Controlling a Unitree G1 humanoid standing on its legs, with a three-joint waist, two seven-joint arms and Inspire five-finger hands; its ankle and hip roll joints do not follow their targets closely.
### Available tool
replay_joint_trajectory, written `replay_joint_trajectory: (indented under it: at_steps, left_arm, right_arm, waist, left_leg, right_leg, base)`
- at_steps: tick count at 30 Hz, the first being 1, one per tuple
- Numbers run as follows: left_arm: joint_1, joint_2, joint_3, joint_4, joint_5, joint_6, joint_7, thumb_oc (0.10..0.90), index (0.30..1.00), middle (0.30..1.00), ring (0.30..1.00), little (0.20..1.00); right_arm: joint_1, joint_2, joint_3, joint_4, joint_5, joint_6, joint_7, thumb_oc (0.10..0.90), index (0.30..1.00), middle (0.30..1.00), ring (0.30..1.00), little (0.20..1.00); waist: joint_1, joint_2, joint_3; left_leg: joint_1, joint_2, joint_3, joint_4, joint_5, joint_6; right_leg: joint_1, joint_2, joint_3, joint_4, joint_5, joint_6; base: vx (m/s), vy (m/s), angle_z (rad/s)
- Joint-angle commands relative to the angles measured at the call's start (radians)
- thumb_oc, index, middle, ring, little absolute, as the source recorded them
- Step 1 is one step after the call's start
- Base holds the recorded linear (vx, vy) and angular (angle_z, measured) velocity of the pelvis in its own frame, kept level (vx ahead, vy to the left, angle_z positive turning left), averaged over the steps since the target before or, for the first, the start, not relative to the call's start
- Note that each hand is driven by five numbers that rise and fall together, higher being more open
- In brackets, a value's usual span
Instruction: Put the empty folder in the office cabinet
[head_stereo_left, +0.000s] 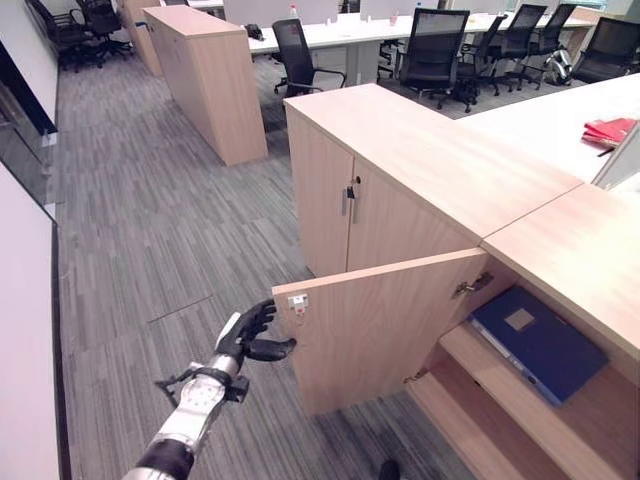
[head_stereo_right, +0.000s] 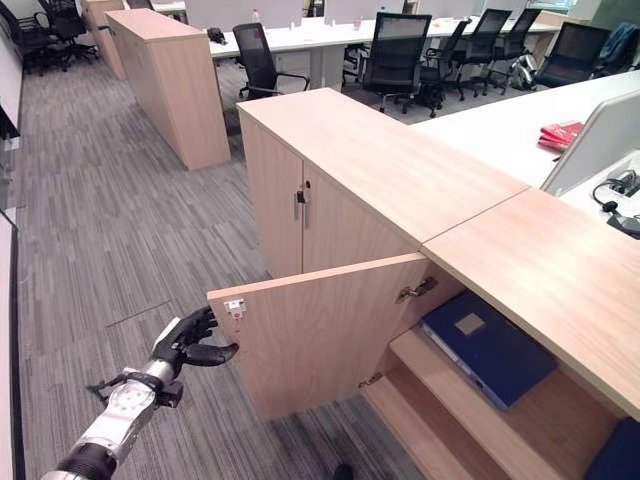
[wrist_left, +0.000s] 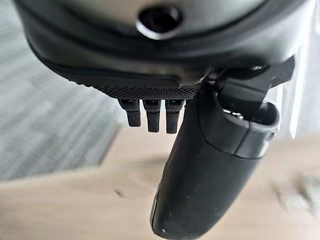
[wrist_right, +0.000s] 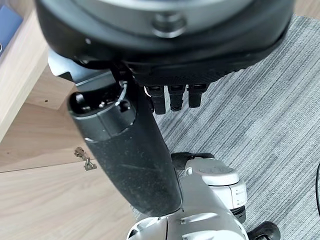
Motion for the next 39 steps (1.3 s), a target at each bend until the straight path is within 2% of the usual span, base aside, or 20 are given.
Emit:
replay_joint_trajectory:
  at_steps: [1,9,11,12,14,16,17,18,19,20,23,25,27,29,31,34,35,36,37,39]
  left_arm:
    - [-0.175,0.025,0.004,-0.086,-0.037,-0.085,-0.056,0.8,0.9,0.9,0.9,0.9]
    - [-0.101,0.024,-0.054,-0.288,-0.139,-0.052,-0.181,0.8,0.9,0.9,0.9,0.9]
    - [-0.066,0.045,-0.064,-0.341,-0.149,-0.043,-0.209,0.8,0.9,0.9,0.9,0.9]
    - [-0.04,0.058,-0.068,-0.358,-0.166,-0.032,-0.224,0.8,0.9,0.9,0.9,0.9]
    - [-0.029,0.066,-0.065,-0.368,-0.174,-0.03,-0.223,0.8,0.9,0.9,0.9,0.9]
    - [0.009,0.085,-0.049,-0.401,-0.185,-0.025,-0.22,0.8,0.9,0.9,0.9,0.9]
    - [0.03,0.09,-0.042,-0.408,-0.193,-0.018,-0.221,0.8,0.9,0.9,0.9,0.9]
    - [0.049,0.096,-0.033,-0.415,-0.2,-0.011,-0.222,0.8,0.9,0.9,0.9,0.9]
    - [0.076,0.103,-0.019,-0.428,-0.208,-0.005,-0.223,0.8,0.9,0.9,0.9,0.9]
    - [0.14,0.111,0.015,-0.443,-0.218,-0.002,-0.218,0.8,0.9,0.9,0.9,0.9]
    - [0.197,0.106,0.044,-0.456,-0.241,0.006,-0.214,0.8,0.9,0.9,0.9,0.9]
    - [0.258,0.091,0.075,-0.473,-0.25,0.003,-0.197,0.8,0.9,0.9,0.9,0.9]
    - [0.276,0.085,0.088,-0.479,-0.253,-0.001,-0.188,0.8,0.9,0.9,0.9,0.9]
    - [0.305,0.064,0.094,-0.487,-0.252,-0.002,-0.182,0.8,0.9,0.9,0.9,0.9]
    - [0.342,0.052,0.103,-0.498,-0.248,-0.001,-0.175,0.8,0.9,0.9,0.9,0.9]
    - [0.374,0.038,0.113,-0.515,-0.252,0.011,-0.184,0.8,0.9,0.9,0.9,0.9]
    - [0.39,0.026,0.12,-0.517,-0.253,0.013,-0.186,0.8,0.9,0.9,0.9,0.9]
    - [0.406,0.019,0.123,-0.528,-0.251,0.014,-0.186,0.8,0.9,0.9,0.9,0.9]
    - [0.435,-0.001,0.13,-0.536,-0.253,0.016,-0.186,0.8,0.9,0.9,0.9,0.9]
    - [0.442,-0.014,0.134,-0.534,-0.257,0.014,-0.184,0.8,0.9,0.9,0.9,0.9]
  right_arm:
    - [-0.073,-0.045,-0.015,-0.008,-0.004,-0.016,0.004,0.8,0.9,0.9,0.9,0.9]
    - [-0.09,-0.045,-0.053,-0.03,0.02,-0.016,0.011,0.8,0.9,0.9,0.9,0.9]
    - [-0.102,-0.048,-0.061,-0.045,0.029,-0.019,0.011,0.8,0.9,0.9,0.9,0.9]
    - [-0.116,-0.048,-0.066,-0.071,0.044,-0.022,0.013,0.8,0.9,0.9,0.9,0.9]
    - [-0.132,-0.049,-0.065,-0.08,0.054,-0.022,0.012,0.8,0.9,0.9,0.9,0.9]
    - [-0.158,-0.054,-0.068,-0.097,0.067,-0.028,-0.001,0.8,0.9,0.9,0.9,0.9]
    - [-0.172,-0.054,-0.063,-0.103,0.068,-0.031,-0.006,0.8,0.9,0.9,0.9,0.9]
    - [-0.181,-0.05,-0.054,-0.111,0.072,-0.035,-0.01,0.8,0.9,0.9,0.9,0.9]
    - [-0.193,-0.046,-0.05,-0.123,0.078,-0.039,-0.011,0.8,0.9,0.9,0.9,0.9]
    - [-0.225,-0.045,-0.045,-0.13,0.092,-0.045,-0.011,0.8,0.9,0.9,0.9,0.9]
    - [-0.267,-0.044,-0.036,-0.131,0.104,-0.053,-0.018,0.8,0.9,0.9,0.9,0.9]
    - [-0.325,-0.045,-0.032,-0.161,0.132,-0.066,-0.032,0.8,0.9,0.9,0.9,0.9]
    - [-0.343,-0.051,-0.038,-0.192,0.151,-0.071,-0.041,0.8,0.9,0.9,0.9,0.9]
    - [-0.354,-0.056,-0.042,-0.26,0.175,-0.084,-0.048,0.8,0.9,0.9,0.9,0.9]
    - [-0.371,-0.068,-0.04,-0.317,0.188,-0.098,-0.051,0.8,0.9,0.9,0.9,0.9]
    - [-0.37,-0.096,-0.034,-0.417,0.217,-0.119,-0.056,0.8,0.9,0.9,0.9,0.9]
    - [-0.369,-0.102,-0.024,-0.444,0.217,-0.123,-0.064,0.8,0.9,0.9,0.9,0.9]
    - [-0.376,-0.108,-0.015,-0.459,0.212,-0.126,-0.063,0.8,0.9,0.9,0.9,0.9]
    - [-0.399,-0.113,0.026,-0.468,0.197,-0.124,-0.064,0.8,0.9,0.9,0.9,0.9]
    - [-0.411,-0.114,0.05,-0.466,0.188,-0.118,-0.059,0.8,0.9,0.9,0.9,0.9]
  waist:
    - [-0.008,0.037,0.032]
    - [-0.006,0.033,0.052]
    - [-0.004,0.03,0.068]
    - [-0.007,0.027,0.094]
    - [0.0,0.031,0.108]
    - [0.034,0.053,0.117]
    - [0.05,0.061,0.115]
    - [0.06,0.063,0.113]
    - [0.071,0.065,0.109]
    - [0.1,0.071,0.1]
    - [0.146,0.068,0.085]
    - [0.204,0.057,0.063]
    - [0.22,0.052,0.057]
    - [0.229,0.052,0.045]
    - [0.237,0.058,0.04]
    - [0.227,0.086,0.042]
    - [0.217,0.107,0.045]
    - [0.206,0.117,0.046]
    - [0.2,0.143,0.055]
    - [0.2,0.153,0.06]
  left_leg:
    - [0.022,-0.04,-0.008,-0.002,-0.092,0.007]
    - [0.021,-0.056,0.003,-0.002,-0.101,0.022]
    - [0.019,-0.056,0.012,-0.002,-0.1,0.025]
    - [0.013,-0.044,0.028,-0.002,-0.091,0.022]
    - [0.001,-0.028,0.043,-0.002,-0.082,0.019]
    - [-0.024,-0.002,0.08,-0.002,-0.062,0.02]
    - [-0.039,0.004,0.096,-0.002,-0.05,0.025]
    - [-0.047,0.008,0.111,-0.002,-0.038,0.03]
    - [-0.046,0.012,0.115,-0.002,-0.045,0.032]
    - [-0.062,0.023,0.157,0.002,-0.03,0.043]
    - [-0.081,0.031,0.209,0.007,-0.014,0.043]
    - [-0.107,0.061,0.278,0.018,0.019,0.036]
    - [-0.121,0.083,0.3,0.033,0.037,0.022]
    - [-0.142,0.133,0.329,0.05,0.078,-0.006]
    - [-0.155,0.2,0.363,0.065,0.126,-0.042]
    - [-0.145,0.308,0.375,0.061,0.217,-0.116]
    - [-0.131,0.344,0.374,0.047,0.251,-0.143]
    - [-0.116,0.369,0.381,0.04,0.265,-0.157]
    - [-0.089,0.418,0.38,0.05,0.29,-0.18]
    - [-0.083,0.428,0.358,0.059,0.298,-0.184]
  right_leg:
    - [0.049,-0.074,-0.043,0.071,-0.089,0.132]
    - [0.02,-0.105,-0.043,0.114,-0.069,0.148]
    - [-0.009,-0.114,-0.042,0.14,-0.042,0.154]
    - [-0.051,-0.117,-0.032,0.181,-0.006,0.17]
    - [-0.08,-0.121,-0.038,0.205,0.006,0.17]
    - [-0.075,-0.15,-0.149,0.258,-0.032,0.167]
    - [-0.061,-0.162,-0.207,0.293,-0.065,0.152]
    - [-0.047,-0.168,-0.234,0.336,-0.096,0.141]
    - [-0.03,-0.163,-0.217,0.387,-0.141,0.151]
    - [0.003,-0.17,-0.227,0.443,-0.18,0.142]
    - [0.061,-0.206,-0.279,0.447,-0.169,0.144]
    - [0.143,-0.279,-0.292,0.41,-0.088,0.161]
    - [0.179,-0.277,-0.277,0.362,-0.086,0.162]
    - [0.21,-0.244,-0.244,0.262,-0.112,0.165]
    - [0.23,-0.2,-0.25,0.187,-0.164,0.164]
    - [0.259,-0.102,-0.212,0.061,-0.226,0.137]
    - [0.273,-0.063,-0.193,0.017,-0.233,0.123]
    - [0.269,-0.048,-0.178,0.007,-0.248,0.119]
    - [0.26,-0.025,-0.141,0.0,-0.281,0.109]
    - [0.254,-0.023,-0.118,0.0,-0.293,0.107]
  base:
    - [-0.03,0.081,-0.03]
    - [-0.03,0.062,0.0]
    - [-0.1,0.011,-0.09]
    - [-0.11,-0.018,-0.28]
    - [-0.18,-0.04,-0.42]
    - [-0.23,0.019,-0.63]
    - [-0.21,0.049,-0.54]
    - [-0.15,0.026,-0.53]
    - [-0.25,-0.045,-0.67]
    - [-0.27,-0.075,-0.73]
    - [-0.22,-0.105,-0.73]
    - [-0.34,-0.3,-1.18]
    - [-0.22,-0.272,-0.98]
    - [-0.22,-0.369,-0.78]
    - [-0.2,-0.417,-0.71]
    - [-0.15,-0.45,-0.75]
    - [-0.12,-0.359,-0.61]
    - [-0.14,-0.449,-0.72]
    - [-0.11,-0.328,-0.71]
    - [-0.09,-0.205,-0.73]
